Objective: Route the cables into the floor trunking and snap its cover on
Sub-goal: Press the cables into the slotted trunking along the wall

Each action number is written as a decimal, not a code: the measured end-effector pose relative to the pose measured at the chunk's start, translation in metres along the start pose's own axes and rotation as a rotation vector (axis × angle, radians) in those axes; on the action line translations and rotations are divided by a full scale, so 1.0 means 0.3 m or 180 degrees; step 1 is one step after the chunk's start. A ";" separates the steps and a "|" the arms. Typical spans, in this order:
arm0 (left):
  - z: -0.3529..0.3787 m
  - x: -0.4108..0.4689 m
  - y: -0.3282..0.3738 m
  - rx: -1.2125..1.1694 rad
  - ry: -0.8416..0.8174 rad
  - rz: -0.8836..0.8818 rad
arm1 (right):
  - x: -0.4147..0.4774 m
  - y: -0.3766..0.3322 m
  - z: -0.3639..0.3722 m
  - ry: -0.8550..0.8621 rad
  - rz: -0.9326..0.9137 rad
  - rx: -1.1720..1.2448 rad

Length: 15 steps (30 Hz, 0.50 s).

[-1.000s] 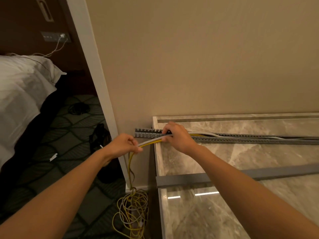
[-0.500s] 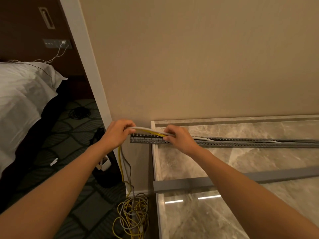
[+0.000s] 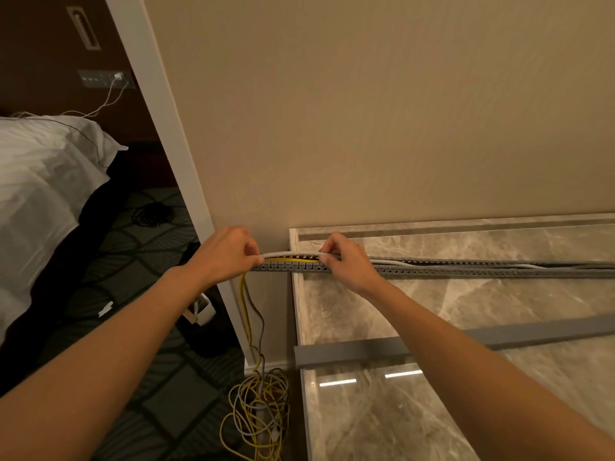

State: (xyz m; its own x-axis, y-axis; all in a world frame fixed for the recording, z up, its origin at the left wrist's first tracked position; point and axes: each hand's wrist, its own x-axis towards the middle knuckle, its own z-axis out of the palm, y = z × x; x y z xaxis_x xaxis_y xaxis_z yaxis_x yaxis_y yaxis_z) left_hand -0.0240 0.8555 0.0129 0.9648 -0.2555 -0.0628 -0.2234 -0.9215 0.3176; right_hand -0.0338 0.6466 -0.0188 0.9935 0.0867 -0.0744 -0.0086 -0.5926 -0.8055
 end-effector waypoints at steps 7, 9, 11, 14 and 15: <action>0.023 -0.008 0.084 0.0311 0.0073 0.0334 | -0.013 -0.008 -0.010 0.0000 -0.0078 -0.0108; 0.037 -0.005 0.113 0.0551 -0.0054 0.0495 | -0.018 0.003 -0.018 0.0071 -0.0247 -0.0367; 0.053 -0.003 0.131 0.0817 -0.0073 0.0609 | -0.030 0.022 -0.032 0.0187 -0.0442 -0.0711; 0.080 -0.011 0.142 0.1028 -0.0012 0.0781 | -0.058 0.064 -0.073 0.0377 -0.0674 -0.1284; 0.087 -0.014 0.144 0.1052 0.0023 0.0805 | -0.066 0.074 -0.087 0.0410 -0.0721 -0.1424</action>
State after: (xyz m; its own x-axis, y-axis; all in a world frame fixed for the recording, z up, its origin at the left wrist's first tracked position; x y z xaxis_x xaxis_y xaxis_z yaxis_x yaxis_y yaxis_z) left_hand -0.0414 0.8092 0.0022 0.8745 -0.4848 -0.0147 -0.4849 -0.8746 0.0013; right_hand -0.0508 0.6109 -0.0199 0.9710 0.1698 0.1683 0.2298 -0.8573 -0.4607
